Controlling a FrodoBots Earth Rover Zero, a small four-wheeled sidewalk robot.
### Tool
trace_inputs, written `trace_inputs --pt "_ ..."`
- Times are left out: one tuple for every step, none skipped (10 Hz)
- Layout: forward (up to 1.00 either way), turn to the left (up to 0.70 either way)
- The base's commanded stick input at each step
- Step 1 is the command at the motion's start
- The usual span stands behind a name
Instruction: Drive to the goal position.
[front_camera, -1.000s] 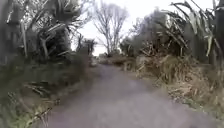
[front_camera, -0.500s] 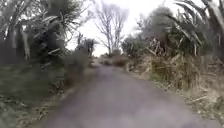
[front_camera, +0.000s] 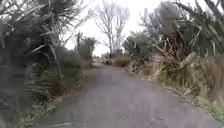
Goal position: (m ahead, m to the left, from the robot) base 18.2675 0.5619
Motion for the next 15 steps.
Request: trace_inputs --pt "1.0 0.0" --pt "1.0 0.0" --pt "1.0 0.0" --pt "1.0 0.0" --pt "1.0 0.0" --pt "1.0 0.0" --pt "1.0 0.0" --pt "1.0 0.0" --pt "1.0 0.0" --pt "1.0 0.0" --pt "1.0 0.0" --pt "1.0 0.0" --pt "1.0 0.0" --pt "1.0 0.0" --pt "1.0 0.0"
